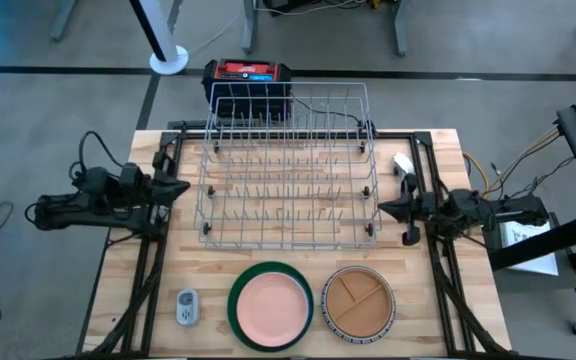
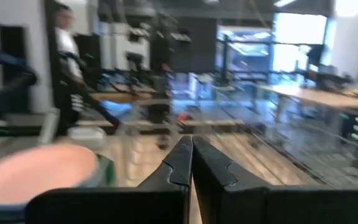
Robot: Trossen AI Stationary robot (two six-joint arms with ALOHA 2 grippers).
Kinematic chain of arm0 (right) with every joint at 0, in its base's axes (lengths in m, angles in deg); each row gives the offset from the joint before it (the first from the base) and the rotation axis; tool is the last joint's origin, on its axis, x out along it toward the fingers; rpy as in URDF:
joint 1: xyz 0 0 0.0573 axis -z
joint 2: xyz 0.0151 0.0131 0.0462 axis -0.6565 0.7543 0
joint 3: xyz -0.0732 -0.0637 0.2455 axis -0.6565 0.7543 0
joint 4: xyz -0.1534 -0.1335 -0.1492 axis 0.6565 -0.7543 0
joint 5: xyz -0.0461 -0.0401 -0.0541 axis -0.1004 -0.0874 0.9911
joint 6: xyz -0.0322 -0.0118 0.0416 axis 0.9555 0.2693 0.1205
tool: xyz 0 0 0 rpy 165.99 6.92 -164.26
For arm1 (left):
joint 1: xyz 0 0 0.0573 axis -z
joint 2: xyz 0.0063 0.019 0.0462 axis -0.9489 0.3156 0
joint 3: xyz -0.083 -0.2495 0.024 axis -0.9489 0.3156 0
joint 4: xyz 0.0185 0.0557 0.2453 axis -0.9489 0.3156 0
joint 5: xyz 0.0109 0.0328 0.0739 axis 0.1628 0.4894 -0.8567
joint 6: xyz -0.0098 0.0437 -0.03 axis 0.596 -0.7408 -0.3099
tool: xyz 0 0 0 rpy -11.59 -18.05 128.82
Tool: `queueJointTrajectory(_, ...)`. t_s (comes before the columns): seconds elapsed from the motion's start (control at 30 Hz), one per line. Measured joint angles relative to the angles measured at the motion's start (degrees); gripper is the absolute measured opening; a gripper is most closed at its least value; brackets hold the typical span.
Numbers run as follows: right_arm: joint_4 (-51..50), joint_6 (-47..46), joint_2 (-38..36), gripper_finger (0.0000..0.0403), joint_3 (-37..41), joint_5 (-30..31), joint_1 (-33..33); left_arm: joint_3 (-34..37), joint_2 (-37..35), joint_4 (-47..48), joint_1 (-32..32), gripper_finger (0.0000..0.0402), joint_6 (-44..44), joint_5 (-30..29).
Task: Sort dishes
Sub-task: Put the brown plate into the dish rack
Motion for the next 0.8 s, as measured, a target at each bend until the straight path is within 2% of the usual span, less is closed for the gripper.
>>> queueJointTrajectory(0.17,-4.1,-1.7,0.1,0.0002,-4.8,-0.7,0.0,0.1,6.5,-2.9,0.9,0.0000,-0.5,4.1)
queueJointTrajectory(0.27,-6.1,-3.7,0.4,0.0002,-6.0,-0.8,0.0,0.1,11.5,-6.4,3.0,0.0000,-1.5,4.2)
queueJointTrajectory(0.43,-6.3,-6.7,1.3,0.0002,-6.1,-5.1,0.0,-0.9,19.1,-11.4,8.9,0.0000,-3.1,2.9)
queueJointTrajectory(0.63,-6.3,-12.0,4.4,0.0002,-6.1,-9.0,0.0,-4.4,26.7,-11.4,18.5,0.0000,-5.9,-7.5)
queueJointTrajectory(0.8,-5.5,-12.8,7.2,0.0002,-6.2,-9.6,-0.6,-7.9,32.9,-11.4,27.7,0.0000,-9.5,-20.9)
